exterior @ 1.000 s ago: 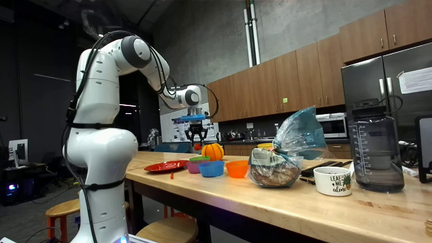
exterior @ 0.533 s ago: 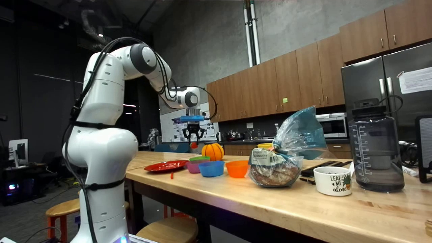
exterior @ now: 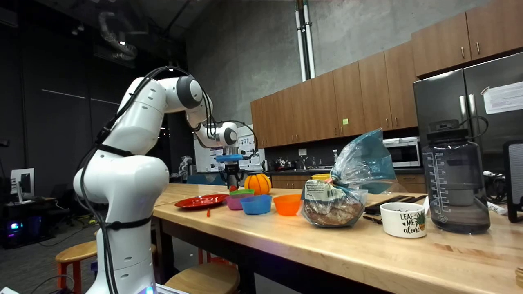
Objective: Move the strawberry to the left
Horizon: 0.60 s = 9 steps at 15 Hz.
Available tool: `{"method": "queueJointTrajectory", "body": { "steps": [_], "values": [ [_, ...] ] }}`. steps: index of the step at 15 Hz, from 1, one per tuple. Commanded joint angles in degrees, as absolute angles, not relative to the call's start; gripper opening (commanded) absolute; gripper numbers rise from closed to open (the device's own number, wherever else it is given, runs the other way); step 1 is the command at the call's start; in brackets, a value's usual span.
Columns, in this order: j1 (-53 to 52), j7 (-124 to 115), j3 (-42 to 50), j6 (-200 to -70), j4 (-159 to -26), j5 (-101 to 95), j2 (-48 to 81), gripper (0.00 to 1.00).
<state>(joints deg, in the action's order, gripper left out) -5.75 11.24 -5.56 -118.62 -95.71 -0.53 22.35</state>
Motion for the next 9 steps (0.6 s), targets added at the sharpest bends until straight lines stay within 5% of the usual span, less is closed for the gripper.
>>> {"method": "queueJointTrajectory", "body": {
  "steps": [1, 7, 8, 9],
  "values": [
    [-6.97, 8.57, -4.85, -115.37, -89.42, -4.58, 27.51, 0.25],
    [-6.68, 9.23, -5.12, -113.04, -87.18, -5.11, 28.07, 0.25],
    [-6.59, 9.18, -5.07, -112.88, -87.27, -5.06, 27.88, 0.71],
    [-6.43, 9.21, -5.05, -112.68, -87.39, -4.88, 27.56, 0.76]
  ]
}}
